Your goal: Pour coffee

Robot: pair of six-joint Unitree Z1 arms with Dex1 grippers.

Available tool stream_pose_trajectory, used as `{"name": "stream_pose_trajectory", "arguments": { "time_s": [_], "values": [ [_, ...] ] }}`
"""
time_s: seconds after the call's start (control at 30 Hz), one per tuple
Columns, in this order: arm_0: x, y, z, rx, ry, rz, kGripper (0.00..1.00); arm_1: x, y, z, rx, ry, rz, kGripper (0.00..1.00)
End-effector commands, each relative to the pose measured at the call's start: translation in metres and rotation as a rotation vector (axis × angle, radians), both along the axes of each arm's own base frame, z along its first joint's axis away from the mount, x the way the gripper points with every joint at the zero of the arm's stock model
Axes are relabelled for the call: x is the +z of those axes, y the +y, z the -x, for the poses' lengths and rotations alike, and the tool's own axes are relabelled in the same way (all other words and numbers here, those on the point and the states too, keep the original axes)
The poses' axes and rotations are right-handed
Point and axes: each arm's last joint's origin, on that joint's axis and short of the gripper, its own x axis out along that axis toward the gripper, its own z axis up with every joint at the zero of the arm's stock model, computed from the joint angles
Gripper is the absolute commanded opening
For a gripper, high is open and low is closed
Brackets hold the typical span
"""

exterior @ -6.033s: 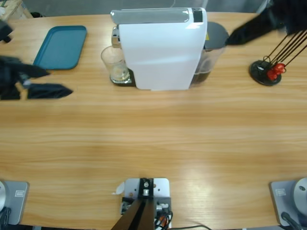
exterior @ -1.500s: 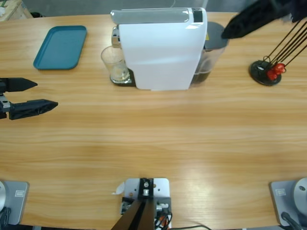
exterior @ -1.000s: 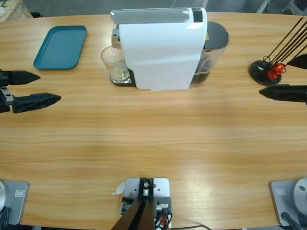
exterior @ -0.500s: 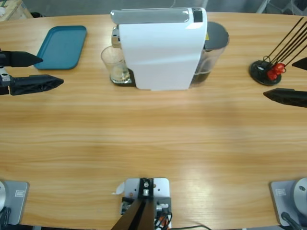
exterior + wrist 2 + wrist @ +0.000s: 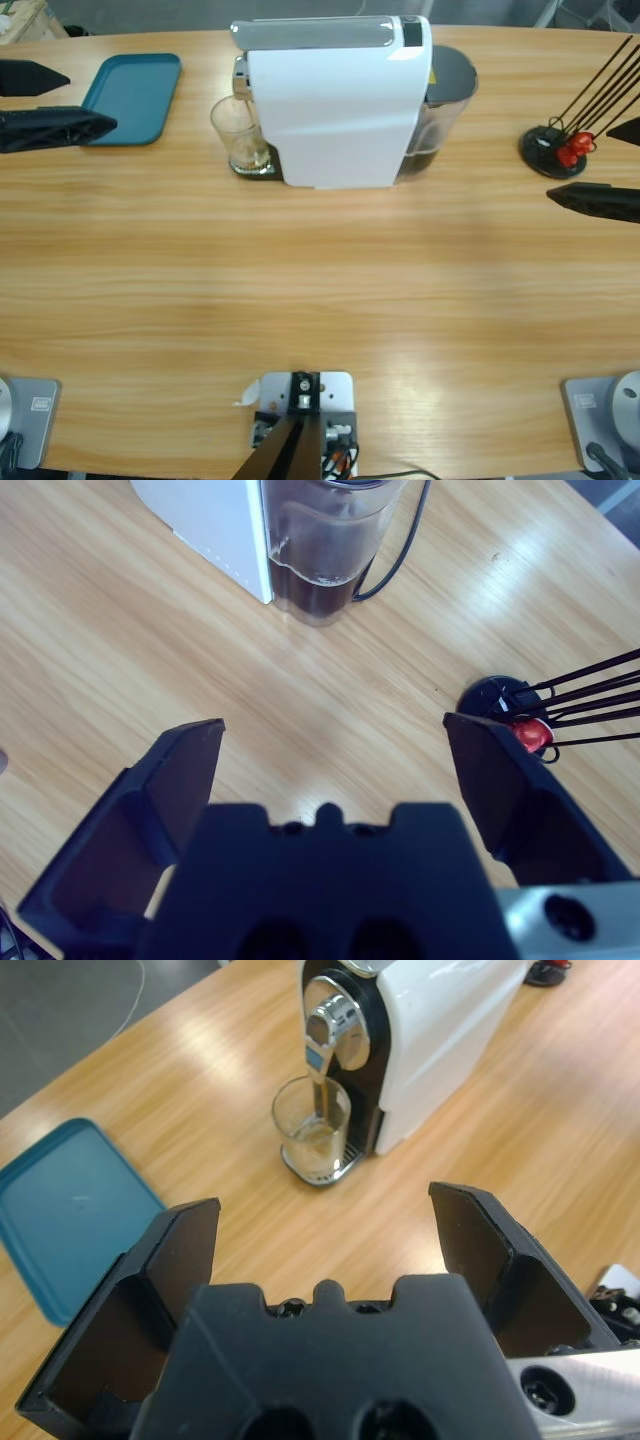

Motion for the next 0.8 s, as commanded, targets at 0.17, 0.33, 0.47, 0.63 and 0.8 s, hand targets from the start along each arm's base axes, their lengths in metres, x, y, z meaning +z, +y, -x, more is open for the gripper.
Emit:
{"name": "stream_pose_trajectory", "arguments": {
  "time_s": [0.17, 0.33, 0.47, 0.63, 0.8],
  "values": [
    [-0.019, 0.004, 0.001, 0.023, 0.050, -0.043, 0.913, -0.011, -0.001, 0.002, 0.005, 0.016, 0.031, 1.000],
    [-0.023, 0.005, 0.002, 0.023, 0.062, -0.052, 0.913, -0.011, -0.001, 0.002, 0.004, 0.017, 0.030, 1.000],
    [-0.028, 0.005, 0.003, 0.022, 0.075, -0.062, 0.913, -0.011, -0.001, 0.002, 0.004, 0.017, 0.030, 1.000],
    [-0.026, 0.007, 0.004, 0.033, 0.061, -0.064, 0.930, -0.012, 0.001, 0.000, 0.005, 0.025, 0.036, 1.000],
    [-0.026, 0.008, 0.005, 0.036, 0.055, -0.064, 0.996, -0.012, 0.001, -0.001, 0.004, 0.027, 0.037, 1.000]
  ]
}}
